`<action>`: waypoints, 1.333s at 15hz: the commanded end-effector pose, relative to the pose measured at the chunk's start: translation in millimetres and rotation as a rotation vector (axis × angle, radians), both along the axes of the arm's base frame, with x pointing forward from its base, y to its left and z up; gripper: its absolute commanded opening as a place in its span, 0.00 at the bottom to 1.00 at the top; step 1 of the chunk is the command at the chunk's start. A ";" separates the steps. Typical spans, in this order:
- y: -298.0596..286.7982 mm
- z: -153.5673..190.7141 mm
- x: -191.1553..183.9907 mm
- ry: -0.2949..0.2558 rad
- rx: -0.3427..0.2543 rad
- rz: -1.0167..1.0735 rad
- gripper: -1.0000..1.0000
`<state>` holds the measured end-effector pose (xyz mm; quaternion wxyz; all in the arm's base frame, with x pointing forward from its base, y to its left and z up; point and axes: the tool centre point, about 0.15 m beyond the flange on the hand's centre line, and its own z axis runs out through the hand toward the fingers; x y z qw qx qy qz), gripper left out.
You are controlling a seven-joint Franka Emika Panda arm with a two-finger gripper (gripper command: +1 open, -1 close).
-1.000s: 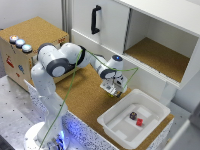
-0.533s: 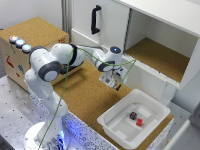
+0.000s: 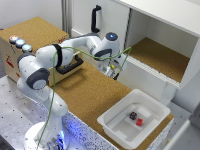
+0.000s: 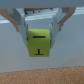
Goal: Go towards the yellow block and pick it up
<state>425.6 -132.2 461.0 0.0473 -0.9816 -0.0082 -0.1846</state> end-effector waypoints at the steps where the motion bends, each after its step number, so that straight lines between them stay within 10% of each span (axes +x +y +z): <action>1: -2.8 -14.8 13.0 0.128 -0.011 0.009 0.00; 6: -13.6 -100.1 13.6 0.286 -0.022 0.011 0.00; 20: -17.3 -247.9 -15.2 0.244 -0.152 0.093 0.00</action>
